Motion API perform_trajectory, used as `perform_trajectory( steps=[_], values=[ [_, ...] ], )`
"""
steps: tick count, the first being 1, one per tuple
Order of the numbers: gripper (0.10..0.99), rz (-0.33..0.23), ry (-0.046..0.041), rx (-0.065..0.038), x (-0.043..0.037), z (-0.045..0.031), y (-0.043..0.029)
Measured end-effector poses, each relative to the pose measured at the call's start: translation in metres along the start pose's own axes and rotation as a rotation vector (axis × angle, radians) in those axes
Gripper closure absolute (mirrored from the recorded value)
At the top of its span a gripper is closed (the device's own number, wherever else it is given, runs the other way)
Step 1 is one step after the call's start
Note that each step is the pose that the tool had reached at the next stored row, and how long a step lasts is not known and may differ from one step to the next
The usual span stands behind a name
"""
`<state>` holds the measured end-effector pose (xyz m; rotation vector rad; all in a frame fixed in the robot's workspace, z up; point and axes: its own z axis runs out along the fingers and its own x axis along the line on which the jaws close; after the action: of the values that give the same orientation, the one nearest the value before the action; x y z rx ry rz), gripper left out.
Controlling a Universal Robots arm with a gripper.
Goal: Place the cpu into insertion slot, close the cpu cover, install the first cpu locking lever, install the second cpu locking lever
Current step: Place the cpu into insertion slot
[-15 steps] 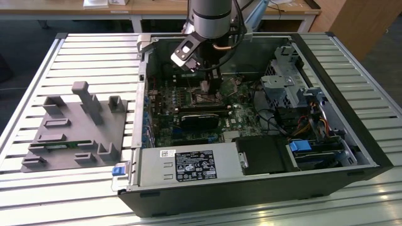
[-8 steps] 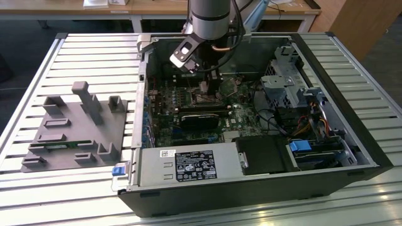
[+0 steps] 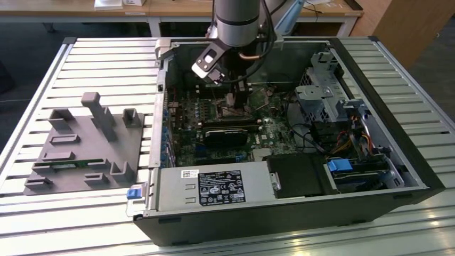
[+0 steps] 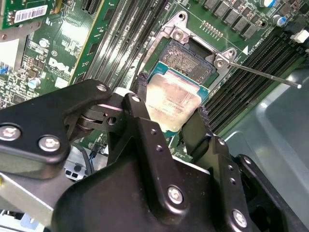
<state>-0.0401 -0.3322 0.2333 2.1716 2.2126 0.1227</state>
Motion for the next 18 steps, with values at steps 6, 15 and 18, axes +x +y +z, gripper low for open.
perform_trajectory(
  steps=[6,15,18],
  values=[
    [0.545,0.000,0.0000,0.000,0.0002,0.0044,-0.0016],
    [0.545,0.000,0.0000,0.000,0.0005,0.0094,-0.0024],
    [0.545,0.000,0.0000,0.000,0.0007,0.0109,-0.0025]
  ],
)
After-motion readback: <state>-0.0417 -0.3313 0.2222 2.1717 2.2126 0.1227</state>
